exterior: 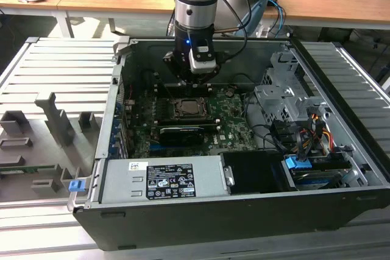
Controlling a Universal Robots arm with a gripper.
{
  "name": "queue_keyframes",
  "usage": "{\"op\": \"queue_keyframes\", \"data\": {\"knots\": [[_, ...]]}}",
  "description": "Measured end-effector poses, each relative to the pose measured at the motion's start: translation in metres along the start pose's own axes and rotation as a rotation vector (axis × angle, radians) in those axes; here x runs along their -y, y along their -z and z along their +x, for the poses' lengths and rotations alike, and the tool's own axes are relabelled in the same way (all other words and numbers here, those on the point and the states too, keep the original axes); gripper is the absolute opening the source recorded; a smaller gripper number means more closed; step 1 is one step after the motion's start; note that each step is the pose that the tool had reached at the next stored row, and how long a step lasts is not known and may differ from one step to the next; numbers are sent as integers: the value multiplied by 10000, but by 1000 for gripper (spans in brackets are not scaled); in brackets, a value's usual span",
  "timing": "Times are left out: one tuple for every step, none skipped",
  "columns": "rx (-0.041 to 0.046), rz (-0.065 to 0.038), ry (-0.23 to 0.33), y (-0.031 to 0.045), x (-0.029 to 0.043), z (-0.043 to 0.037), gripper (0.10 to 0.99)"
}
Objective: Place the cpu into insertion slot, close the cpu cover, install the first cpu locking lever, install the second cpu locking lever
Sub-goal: 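Install the first cpu locking lever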
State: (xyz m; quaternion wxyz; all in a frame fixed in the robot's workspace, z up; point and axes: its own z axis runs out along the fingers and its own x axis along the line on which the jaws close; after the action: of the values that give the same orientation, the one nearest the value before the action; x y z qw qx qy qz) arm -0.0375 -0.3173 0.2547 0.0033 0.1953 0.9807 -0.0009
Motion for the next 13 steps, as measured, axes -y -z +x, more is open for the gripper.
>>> {"op": "queue_keyframes", "data": {"knots": [[0,-1,72,0,0,0,106],[0,-1,113,-1,0,0,106],[0,-1,176,-1,0,0,106],[0,-2,233,-1,0,0,106],[0,-2,311,-1,0,0,106],[0,-3,368,-1,0,0,106],[0,-4,445,-1,0,0,106],[0,-4,508,-1,0,0,106],[1,-5,558,-1,0,0,106],[0,-5,626,-1,0,0,106],[0,-5,674,-1,0,0,106],[1,-6,737,-1,0,0,106],[1,-6,785,-1,0,0,106]]}}
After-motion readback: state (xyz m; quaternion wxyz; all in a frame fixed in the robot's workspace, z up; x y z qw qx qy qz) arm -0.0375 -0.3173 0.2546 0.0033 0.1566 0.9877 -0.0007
